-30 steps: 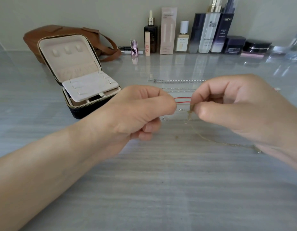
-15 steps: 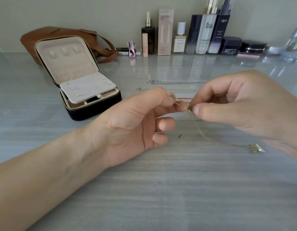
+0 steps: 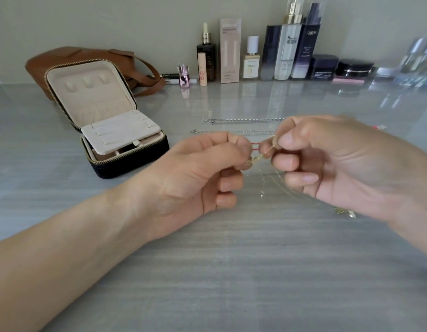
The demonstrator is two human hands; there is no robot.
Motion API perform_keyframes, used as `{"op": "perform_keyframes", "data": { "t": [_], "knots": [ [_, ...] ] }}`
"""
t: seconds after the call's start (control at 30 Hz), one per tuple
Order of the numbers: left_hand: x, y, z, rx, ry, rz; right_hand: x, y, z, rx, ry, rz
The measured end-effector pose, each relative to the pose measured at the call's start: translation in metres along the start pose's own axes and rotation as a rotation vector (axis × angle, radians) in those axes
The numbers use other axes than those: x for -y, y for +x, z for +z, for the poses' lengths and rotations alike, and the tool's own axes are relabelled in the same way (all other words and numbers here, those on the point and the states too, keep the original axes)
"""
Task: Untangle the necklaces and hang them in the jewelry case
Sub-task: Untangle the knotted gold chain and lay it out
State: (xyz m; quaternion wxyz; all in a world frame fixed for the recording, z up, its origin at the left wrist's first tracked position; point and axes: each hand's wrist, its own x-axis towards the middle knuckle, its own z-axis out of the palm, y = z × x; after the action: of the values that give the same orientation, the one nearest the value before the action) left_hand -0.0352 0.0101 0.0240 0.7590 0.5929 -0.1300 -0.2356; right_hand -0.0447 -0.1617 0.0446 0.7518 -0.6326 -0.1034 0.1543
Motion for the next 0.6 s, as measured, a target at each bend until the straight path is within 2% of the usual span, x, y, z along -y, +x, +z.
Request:
{"op": "perform_keyframes", "data": {
  "t": [0.1, 0.33, 0.6],
  "knots": [
    [0.0014, 0.0003, 0.0029, -0.041, 0.108, 0.055, -0.0005, 0.0011, -0.0003, -0.037, 0.062, -0.013],
    [-0.0042, -0.0028, 0.0055, -0.183, 0.543, 0.289, -0.0004, 0.001, -0.001, -0.06, 0.069, 0.001],
    [-0.0044, -0.0037, 0.0024, -0.235, 0.612, 0.323, -0.0013, 0.0017, -0.0061, -0.027, -0.18, -0.039]
  ]
}}
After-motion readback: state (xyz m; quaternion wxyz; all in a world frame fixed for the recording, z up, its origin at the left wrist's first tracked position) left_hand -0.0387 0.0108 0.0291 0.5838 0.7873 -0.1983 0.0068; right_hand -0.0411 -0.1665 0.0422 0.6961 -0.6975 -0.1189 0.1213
